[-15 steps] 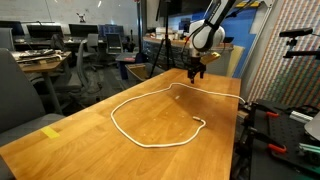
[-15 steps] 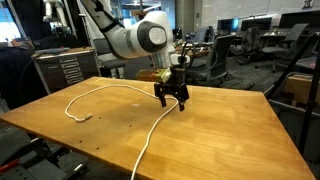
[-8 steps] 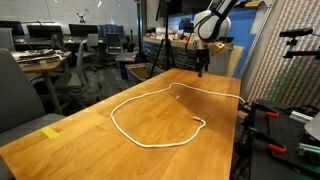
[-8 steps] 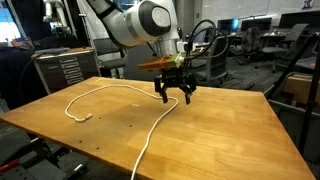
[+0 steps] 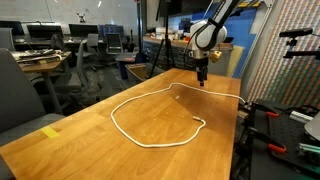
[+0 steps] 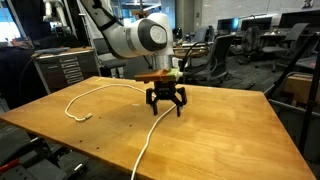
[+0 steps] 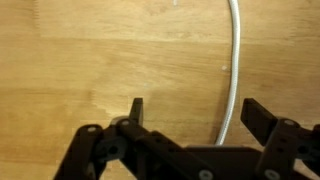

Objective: Tie a knot

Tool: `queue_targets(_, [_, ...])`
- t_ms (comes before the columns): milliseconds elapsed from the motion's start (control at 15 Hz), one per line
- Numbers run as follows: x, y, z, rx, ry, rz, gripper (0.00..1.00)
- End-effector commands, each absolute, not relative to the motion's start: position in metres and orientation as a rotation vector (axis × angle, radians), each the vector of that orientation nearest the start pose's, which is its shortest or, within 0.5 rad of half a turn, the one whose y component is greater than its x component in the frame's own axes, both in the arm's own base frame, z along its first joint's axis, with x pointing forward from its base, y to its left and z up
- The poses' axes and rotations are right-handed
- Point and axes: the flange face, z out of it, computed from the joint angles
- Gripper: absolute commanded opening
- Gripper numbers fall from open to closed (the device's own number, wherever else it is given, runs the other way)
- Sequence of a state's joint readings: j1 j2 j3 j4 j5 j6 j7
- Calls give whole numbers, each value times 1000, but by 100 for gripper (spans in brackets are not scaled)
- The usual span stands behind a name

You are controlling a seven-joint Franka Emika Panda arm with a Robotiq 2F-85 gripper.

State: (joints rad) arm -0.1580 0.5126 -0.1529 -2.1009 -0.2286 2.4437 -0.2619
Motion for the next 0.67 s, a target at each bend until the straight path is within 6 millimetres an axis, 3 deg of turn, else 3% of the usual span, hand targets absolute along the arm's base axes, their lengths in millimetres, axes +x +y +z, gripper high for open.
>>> queue_targets(0, [540, -179, 147, -3189, -270, 455, 100])
queue_targets(400, [544, -166, 139, -3088, -244, 460, 98])
queue_targets(467, [546, -163, 136, -3108, -171, 442, 75])
queue_targets(600, [556, -161, 131, -3167, 43, 354, 70])
